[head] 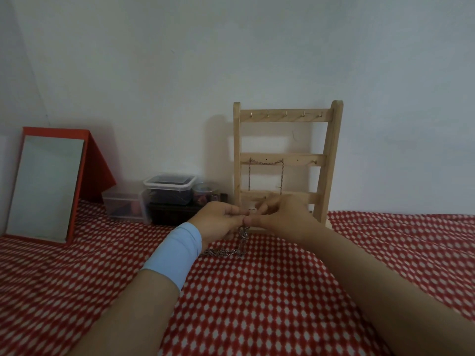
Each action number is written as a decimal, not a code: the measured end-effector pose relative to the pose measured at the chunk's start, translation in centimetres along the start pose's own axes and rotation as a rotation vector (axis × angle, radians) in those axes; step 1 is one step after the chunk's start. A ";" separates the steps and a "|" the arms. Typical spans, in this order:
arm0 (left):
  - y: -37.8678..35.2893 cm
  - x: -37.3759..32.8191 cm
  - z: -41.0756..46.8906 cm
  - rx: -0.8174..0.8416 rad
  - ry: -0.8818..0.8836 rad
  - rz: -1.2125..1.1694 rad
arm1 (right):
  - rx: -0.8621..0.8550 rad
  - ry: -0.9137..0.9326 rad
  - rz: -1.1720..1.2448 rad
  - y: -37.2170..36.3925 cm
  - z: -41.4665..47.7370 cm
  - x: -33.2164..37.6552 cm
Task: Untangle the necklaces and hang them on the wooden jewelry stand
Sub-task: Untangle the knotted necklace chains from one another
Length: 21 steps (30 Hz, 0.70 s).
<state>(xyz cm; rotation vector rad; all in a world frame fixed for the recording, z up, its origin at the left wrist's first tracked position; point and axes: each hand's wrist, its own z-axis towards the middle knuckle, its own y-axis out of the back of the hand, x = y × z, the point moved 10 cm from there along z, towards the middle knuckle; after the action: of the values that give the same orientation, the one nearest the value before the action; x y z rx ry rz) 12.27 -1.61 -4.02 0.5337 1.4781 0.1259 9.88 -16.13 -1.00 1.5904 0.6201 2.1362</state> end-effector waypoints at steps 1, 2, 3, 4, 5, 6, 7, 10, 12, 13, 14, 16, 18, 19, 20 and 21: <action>0.1 0.4 0.1 -0.014 0.038 -0.030 | -0.048 0.061 -0.057 0.6 -0.1 0.6; 0.2 0.8 0.2 -0.023 0.088 -0.092 | -0.074 0.135 -0.103 0.9 -0.1 1.3; 0.1 1.2 0.2 -0.024 0.141 -0.160 | -0.071 0.211 -0.132 0.9 -0.2 2.0; 0.0 1.5 0.0 -0.020 0.191 -0.209 | -0.044 0.279 -0.154 0.6 -0.4 2.5; -0.1 1.6 -0.2 -0.008 0.233 -0.237 | -0.011 0.330 -0.177 0.3 -0.6 3.0; -0.3 1.7 -0.4 0.006 0.264 -0.261 | 0.012 0.372 -0.213 0.1 -0.7 3.3; -0.4 1.8 -0.6 0.021 0.286 -0.277 | 0.022 0.412 -0.256 -0.1 -0.8 3.7; -0.3 2.0 -0.7 0.042 0.302 -0.241 | 0.021 0.471 -0.378 -0.6 -1.1 4.3; 0.0 1.8 -0.7 0.052 0.263 -0.157 | 0.033 0.431 -0.425 -0.8 -1.1 4.3; 0.2 1.4 -0.6 0.052 0.223 -0.091 | 0.052 0.405 -0.454 -1.0 -1.0 4.1; 0.5 0.9 -0.5 0.050 0.175 -0.008 | 0.083 0.373 -0.479 -1.3 -0.8 3.7; 0.6 -0.5 -0.4 0.048 0.076 0.130 | 0.164 0.313 -0.489 -2.2 -0.8 2.9; 0.4 -1.3 -0.4 0.042 0.017 0.146 | 0.205 0.275 -0.446 -2.8 -0.8 2.5; 0.4 -1.4 -0.4 0.040 0.008 0.113 | 0.200 0.258 -0.407 -2.8 -0.8 2.5; 0.4 -1.4 -0.5 0.045 0.000 0.062 | 0.186 0.237 -0.358 -2.6 -0.8 2.5; 0.4 -1.5 -0.5 0.059 -0.013 0.008 | 0.162 0.213 -0.312 -2.2 -0.8 2.5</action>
<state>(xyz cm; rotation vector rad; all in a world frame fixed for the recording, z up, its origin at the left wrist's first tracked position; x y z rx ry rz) 11.69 -1.76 -2.49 0.5873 1.4706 0.0850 8.60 -12.99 -0.53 1.2501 1.0600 2.0726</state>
